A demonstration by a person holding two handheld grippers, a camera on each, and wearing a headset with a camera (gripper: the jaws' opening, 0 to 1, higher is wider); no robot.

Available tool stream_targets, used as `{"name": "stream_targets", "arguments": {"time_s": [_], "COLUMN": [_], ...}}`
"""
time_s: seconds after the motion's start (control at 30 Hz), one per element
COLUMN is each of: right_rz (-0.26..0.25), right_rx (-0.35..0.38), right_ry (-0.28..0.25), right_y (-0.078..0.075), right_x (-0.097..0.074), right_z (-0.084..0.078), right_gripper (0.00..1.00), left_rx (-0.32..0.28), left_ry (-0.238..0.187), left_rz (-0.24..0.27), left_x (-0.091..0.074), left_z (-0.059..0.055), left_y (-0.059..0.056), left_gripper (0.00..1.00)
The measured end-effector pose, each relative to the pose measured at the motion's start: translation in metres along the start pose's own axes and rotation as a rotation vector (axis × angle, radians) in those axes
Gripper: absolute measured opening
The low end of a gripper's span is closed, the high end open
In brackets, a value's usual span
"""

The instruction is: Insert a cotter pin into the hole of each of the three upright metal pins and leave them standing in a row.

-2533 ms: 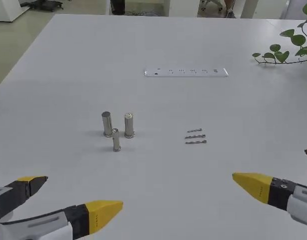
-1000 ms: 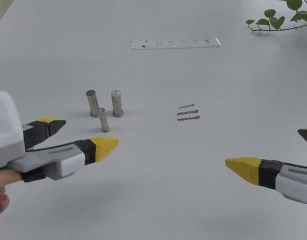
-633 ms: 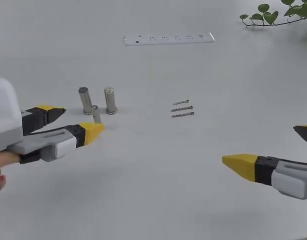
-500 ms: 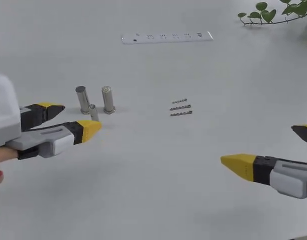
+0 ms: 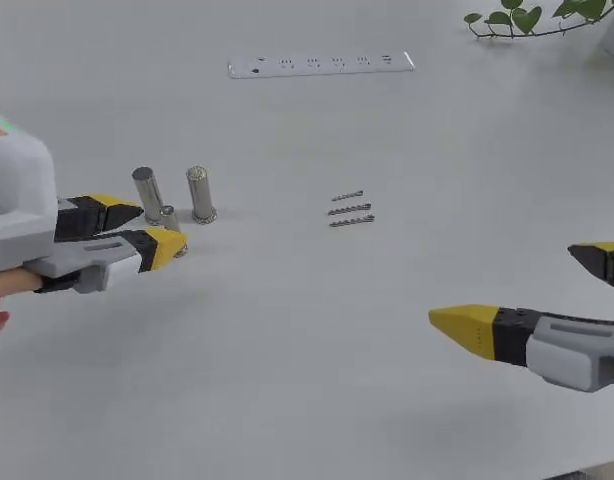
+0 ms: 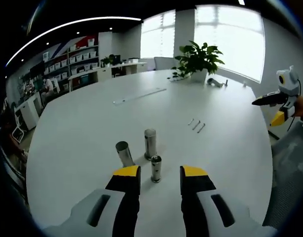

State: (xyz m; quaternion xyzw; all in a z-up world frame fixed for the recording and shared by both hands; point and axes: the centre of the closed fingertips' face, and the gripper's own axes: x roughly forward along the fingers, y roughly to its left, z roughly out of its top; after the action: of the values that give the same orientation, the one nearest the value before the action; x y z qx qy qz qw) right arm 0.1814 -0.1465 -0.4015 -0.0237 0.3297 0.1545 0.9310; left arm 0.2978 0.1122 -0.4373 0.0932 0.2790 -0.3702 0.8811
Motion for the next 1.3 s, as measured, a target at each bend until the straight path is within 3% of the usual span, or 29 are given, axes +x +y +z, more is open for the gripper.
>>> {"name": "stream_targets", "arguments": {"time_s": [0.23,0.53,0.7,0.8,1.1,1.3], "right_rz": [-0.005,-0.003,0.002,0.003,0.002,-0.004], "right_rx": [0.007,0.007,0.006,0.004,0.008,0.006], "right_ry": [0.013,0.025,0.035,0.037,0.029,0.030], "right_y": [0.000,0.004,0.007,0.008,0.009,0.010], "right_x": [0.001,0.003,0.004,0.004,0.002,-0.001], "right_z": [-0.004,-0.004,-0.006,-0.006,-0.005,-0.005], "right_gripper": [0.95,0.95,0.95,0.95,0.95,0.94], "left_rx": [0.003,0.033,0.048,0.055,0.051,0.076], "left_ry": [0.014,0.040,0.035,0.037,0.018,0.037], "left_rz": [0.000,-0.031,-0.013,-0.005,-0.009,0.007], "left_x": [0.010,0.025,0.030,0.030,0.027,0.022], "left_z": [-0.005,-0.013,-0.016,-0.018,-0.018,-0.020], "left_y": [0.004,0.001,0.003,0.005,0.004,0.003], "left_gripper": [0.19,0.17,0.11,0.06,0.05,0.05]}}
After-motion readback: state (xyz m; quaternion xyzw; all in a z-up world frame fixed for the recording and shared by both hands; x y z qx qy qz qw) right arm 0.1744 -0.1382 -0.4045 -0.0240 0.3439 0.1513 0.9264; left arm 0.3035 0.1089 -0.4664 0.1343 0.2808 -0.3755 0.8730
